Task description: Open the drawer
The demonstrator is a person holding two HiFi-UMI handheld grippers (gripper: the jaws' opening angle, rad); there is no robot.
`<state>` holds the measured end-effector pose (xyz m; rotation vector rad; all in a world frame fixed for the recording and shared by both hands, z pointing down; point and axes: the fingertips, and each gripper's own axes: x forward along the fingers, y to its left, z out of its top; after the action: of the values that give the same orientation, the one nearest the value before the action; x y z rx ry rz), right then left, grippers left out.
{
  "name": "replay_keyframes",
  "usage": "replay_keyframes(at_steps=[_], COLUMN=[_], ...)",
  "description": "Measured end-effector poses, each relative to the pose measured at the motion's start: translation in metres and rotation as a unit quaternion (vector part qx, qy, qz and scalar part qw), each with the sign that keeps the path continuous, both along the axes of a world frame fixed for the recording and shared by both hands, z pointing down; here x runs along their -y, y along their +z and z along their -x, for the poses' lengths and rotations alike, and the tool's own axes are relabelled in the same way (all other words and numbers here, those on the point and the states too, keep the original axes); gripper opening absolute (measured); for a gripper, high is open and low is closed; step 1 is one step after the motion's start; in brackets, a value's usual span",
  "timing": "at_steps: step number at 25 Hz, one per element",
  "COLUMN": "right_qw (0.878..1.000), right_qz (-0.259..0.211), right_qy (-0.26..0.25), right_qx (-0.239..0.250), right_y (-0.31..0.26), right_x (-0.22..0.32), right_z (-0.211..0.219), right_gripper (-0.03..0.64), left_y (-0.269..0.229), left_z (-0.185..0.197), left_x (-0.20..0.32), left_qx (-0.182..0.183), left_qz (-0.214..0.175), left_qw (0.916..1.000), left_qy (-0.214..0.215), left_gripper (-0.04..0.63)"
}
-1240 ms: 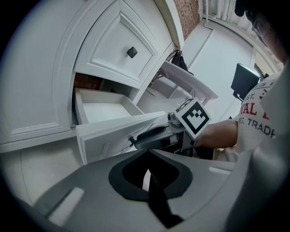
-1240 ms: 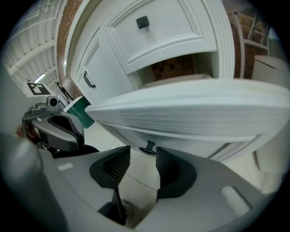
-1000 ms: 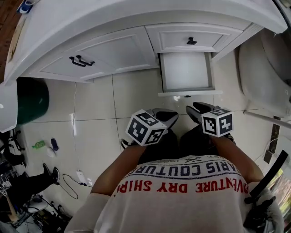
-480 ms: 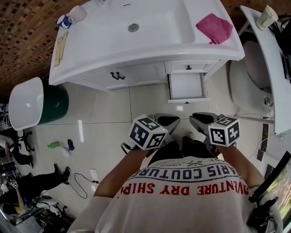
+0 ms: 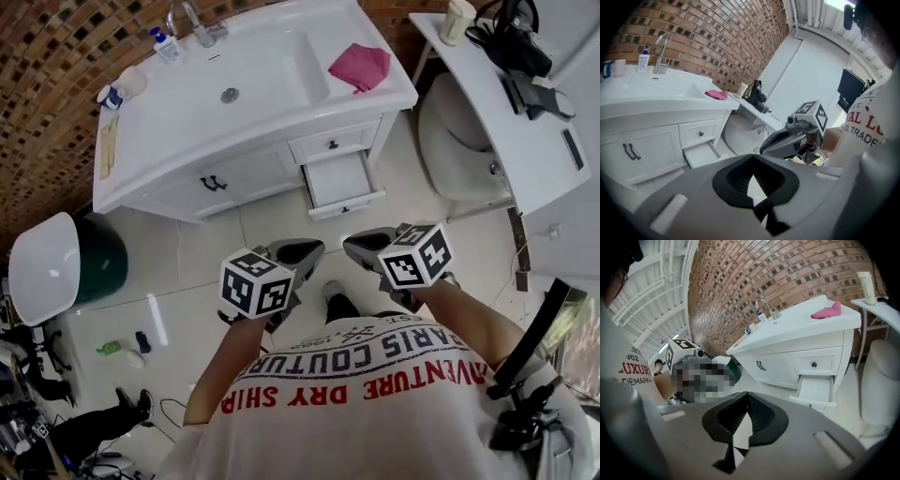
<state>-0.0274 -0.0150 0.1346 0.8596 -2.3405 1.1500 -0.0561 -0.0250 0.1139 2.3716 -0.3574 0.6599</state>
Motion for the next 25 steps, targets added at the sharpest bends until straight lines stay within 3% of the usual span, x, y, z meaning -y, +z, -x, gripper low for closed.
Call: replay_keyframes(at_steps=[6,17,25], right_qw=[0.999,0.996,0.993], right_qz=[0.005,-0.009,-0.036], right_qy=[-0.047,-0.082,-0.096], right_qx=[0.000,0.021,0.050], right_y=[0.006,-0.026,-0.065], right_x=[-0.069,-0.253,-0.319], right_z=[-0.022,-0.076,-0.097], right_gripper=[0.009,0.009,0.009], left_y=[0.013,-0.013,-0.042], left_z=[-0.026,-0.082,-0.097], left_x=[-0.069,-0.260,-0.324], left_qx=[0.012,0.018,0.038], left_qz=[0.004,-0.008,-0.025], left_qw=[0.9997,0.9989,0.9973], left_qy=[-0.019,-0.043,-0.058], left_gripper=[-0.003,-0.003,-0.003])
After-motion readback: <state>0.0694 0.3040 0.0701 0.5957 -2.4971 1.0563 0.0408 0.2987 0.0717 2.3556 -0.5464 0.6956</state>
